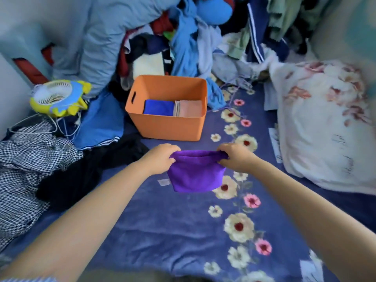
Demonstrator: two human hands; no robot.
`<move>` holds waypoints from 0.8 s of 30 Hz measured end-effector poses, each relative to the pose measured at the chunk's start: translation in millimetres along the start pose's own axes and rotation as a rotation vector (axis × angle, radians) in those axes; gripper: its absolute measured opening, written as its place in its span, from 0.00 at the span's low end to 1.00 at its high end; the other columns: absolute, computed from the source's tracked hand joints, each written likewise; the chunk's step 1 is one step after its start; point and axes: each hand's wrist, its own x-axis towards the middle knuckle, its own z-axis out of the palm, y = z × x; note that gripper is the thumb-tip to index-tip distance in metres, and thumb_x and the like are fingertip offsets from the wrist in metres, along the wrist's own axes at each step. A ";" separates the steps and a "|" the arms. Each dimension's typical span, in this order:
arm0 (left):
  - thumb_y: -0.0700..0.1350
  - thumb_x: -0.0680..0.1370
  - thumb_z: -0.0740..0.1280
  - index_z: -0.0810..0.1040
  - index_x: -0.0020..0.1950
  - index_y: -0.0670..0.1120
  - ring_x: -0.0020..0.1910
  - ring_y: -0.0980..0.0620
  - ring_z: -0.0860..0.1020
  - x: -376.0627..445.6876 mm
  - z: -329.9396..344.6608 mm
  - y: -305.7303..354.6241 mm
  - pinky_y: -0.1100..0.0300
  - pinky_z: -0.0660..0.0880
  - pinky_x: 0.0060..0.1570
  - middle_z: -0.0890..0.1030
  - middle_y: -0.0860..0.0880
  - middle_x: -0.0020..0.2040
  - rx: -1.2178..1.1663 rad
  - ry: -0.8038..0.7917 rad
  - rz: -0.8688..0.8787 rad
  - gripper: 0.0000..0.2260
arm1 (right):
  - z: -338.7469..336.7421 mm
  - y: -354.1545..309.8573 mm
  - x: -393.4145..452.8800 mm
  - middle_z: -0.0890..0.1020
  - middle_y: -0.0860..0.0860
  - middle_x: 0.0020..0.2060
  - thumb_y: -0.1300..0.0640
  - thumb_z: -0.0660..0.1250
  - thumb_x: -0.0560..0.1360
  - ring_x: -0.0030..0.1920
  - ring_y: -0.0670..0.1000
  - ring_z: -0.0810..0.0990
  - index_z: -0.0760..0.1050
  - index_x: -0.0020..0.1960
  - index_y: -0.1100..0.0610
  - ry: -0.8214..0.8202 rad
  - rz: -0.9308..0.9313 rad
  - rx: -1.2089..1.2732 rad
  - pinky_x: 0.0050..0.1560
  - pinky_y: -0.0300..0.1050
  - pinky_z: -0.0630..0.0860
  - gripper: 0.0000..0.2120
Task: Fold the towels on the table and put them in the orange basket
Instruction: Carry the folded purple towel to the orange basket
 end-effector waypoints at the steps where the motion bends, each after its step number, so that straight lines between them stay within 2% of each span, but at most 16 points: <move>1: 0.38 0.77 0.62 0.76 0.58 0.43 0.57 0.45 0.74 11.0 -12.8 -9.1 0.56 0.69 0.57 0.77 0.44 0.55 -0.016 0.023 -0.017 0.10 | -8.5 -4.3 20.5 0.78 0.61 0.54 0.60 0.65 0.73 0.55 0.59 0.75 0.73 0.57 0.63 -0.001 -0.010 -0.002 0.49 0.45 0.65 0.14; 4: 0.37 0.76 0.64 0.76 0.59 0.42 0.57 0.46 0.74 39.2 -47.8 -33.3 0.61 0.67 0.54 0.77 0.43 0.56 -0.040 0.109 -0.054 0.12 | -33.7 -12.7 76.3 0.78 0.61 0.56 0.61 0.65 0.73 0.57 0.58 0.74 0.73 0.59 0.63 0.031 -0.063 0.009 0.50 0.43 0.64 0.15; 6: 0.36 0.75 0.64 0.76 0.59 0.41 0.58 0.46 0.75 63.0 -74.8 -47.6 0.61 0.67 0.53 0.78 0.43 0.57 -0.019 0.166 -0.078 0.12 | -55.4 -18.9 117.1 0.78 0.60 0.57 0.62 0.65 0.72 0.58 0.58 0.74 0.73 0.59 0.63 0.067 -0.116 0.021 0.50 0.43 0.64 0.16; 9: 0.37 0.76 0.64 0.76 0.58 0.40 0.58 0.43 0.74 106.1 -109.4 -70.0 0.57 0.68 0.54 0.78 0.41 0.57 0.023 0.231 -0.120 0.11 | -82.0 -27.7 173.6 0.79 0.61 0.54 0.64 0.65 0.71 0.56 0.59 0.76 0.74 0.57 0.65 0.137 -0.160 0.010 0.50 0.45 0.65 0.14; 13: 0.35 0.75 0.63 0.76 0.57 0.39 0.57 0.42 0.75 169.3 -140.1 -98.5 0.57 0.68 0.53 0.78 0.39 0.56 0.036 0.336 -0.103 0.11 | -107.2 -26.2 246.1 0.81 0.64 0.47 0.67 0.64 0.69 0.50 0.61 0.78 0.75 0.52 0.68 0.246 -0.176 0.050 0.48 0.46 0.66 0.11; 18: 0.33 0.75 0.62 0.75 0.60 0.40 0.59 0.42 0.73 256.4 -153.7 -130.1 0.58 0.64 0.56 0.76 0.40 0.59 0.043 0.426 -0.066 0.14 | -109.9 -1.7 330.9 0.79 0.65 0.51 0.69 0.65 0.68 0.53 0.60 0.76 0.74 0.56 0.67 0.347 -0.119 0.031 0.46 0.43 0.62 0.15; 21: 0.33 0.74 0.62 0.76 0.57 0.40 0.56 0.42 0.74 295.8 -151.7 -146.5 0.60 0.65 0.52 0.77 0.40 0.56 0.048 0.453 -0.044 0.13 | -103.1 14.4 360.4 0.78 0.65 0.51 0.71 0.63 0.67 0.54 0.61 0.75 0.74 0.55 0.67 0.358 -0.102 0.052 0.43 0.42 0.61 0.17; 22: 0.32 0.73 0.62 0.77 0.56 0.39 0.55 0.42 0.75 308.7 -146.8 -154.0 0.61 0.64 0.51 0.78 0.40 0.55 0.046 0.462 -0.030 0.13 | -95.9 22.5 369.0 0.77 0.64 0.52 0.71 0.63 0.67 0.54 0.61 0.75 0.74 0.55 0.67 0.354 -0.094 0.042 0.45 0.43 0.62 0.16; 24: 0.31 0.73 0.61 0.77 0.56 0.38 0.57 0.42 0.74 339.4 -126.0 -169.8 0.60 0.64 0.54 0.77 0.40 0.57 0.058 0.416 0.031 0.14 | -70.6 42.8 385.7 0.73 0.62 0.56 0.69 0.62 0.70 0.52 0.62 0.76 0.72 0.57 0.64 0.286 -0.066 -0.113 0.45 0.48 0.66 0.15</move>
